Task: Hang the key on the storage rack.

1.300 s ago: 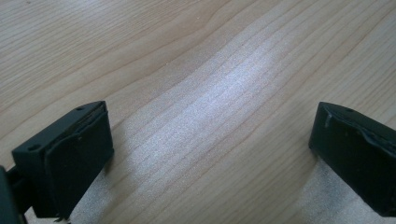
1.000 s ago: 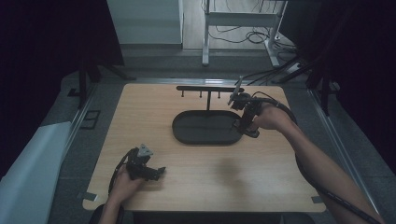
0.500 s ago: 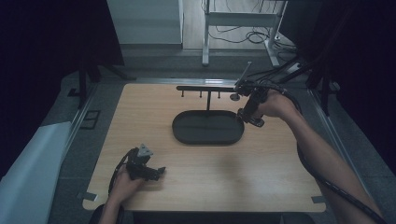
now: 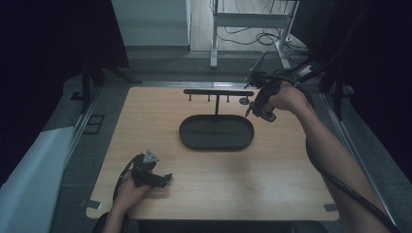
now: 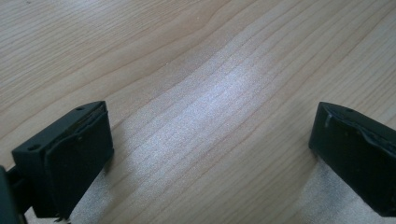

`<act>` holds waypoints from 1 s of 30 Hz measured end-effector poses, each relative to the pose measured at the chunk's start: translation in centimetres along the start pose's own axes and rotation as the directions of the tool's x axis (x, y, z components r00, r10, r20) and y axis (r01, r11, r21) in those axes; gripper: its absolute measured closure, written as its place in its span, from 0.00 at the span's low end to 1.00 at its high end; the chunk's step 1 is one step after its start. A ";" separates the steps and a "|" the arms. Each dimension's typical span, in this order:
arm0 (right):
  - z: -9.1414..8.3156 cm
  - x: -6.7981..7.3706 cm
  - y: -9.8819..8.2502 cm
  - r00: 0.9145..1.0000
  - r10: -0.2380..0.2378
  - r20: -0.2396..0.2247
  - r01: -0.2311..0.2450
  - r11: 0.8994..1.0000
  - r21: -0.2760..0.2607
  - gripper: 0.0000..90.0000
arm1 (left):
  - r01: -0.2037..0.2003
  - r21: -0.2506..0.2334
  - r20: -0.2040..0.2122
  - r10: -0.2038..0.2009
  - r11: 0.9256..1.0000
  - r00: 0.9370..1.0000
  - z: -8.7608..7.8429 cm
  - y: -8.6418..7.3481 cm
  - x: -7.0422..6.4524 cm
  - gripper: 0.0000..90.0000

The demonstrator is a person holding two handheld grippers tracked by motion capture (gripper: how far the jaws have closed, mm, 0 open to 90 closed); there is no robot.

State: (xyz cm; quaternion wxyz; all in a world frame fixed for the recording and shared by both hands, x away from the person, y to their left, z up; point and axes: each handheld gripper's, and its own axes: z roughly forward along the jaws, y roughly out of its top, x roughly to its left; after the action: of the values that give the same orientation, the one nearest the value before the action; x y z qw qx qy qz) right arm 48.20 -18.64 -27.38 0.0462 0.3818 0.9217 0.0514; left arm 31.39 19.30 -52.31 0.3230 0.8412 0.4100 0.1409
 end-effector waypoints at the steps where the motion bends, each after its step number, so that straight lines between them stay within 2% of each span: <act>1: -0.1 -0.1 0.1 1.000 0.009 0.002 -0.009 1.000 0.000 0.54 | 0.000 0.000 0.000 0.000 1.000 1.000 0.0 0.0 0.0 0.00; 9: -1.1 -0.7 1.0 0.999 0.041 0.013 -0.041 0.999 -0.009 0.54 | 0.000 0.000 0.000 0.000 1.000 1.000 0.0 0.0 0.0 0.00; 30: -2.0 -0.9 3.0 0.995 0.071 0.063 -0.069 0.997 -0.031 0.54 | -0.001 0.001 -0.001 0.001 1.000 1.000 0.0 0.0 0.0 0.00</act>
State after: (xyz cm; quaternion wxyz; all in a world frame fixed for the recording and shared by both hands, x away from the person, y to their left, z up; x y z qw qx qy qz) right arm 50.73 -17.28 -25.01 0.0794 0.4147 0.9049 0.0538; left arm 31.40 19.31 -52.30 0.3223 0.8415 0.4098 0.1413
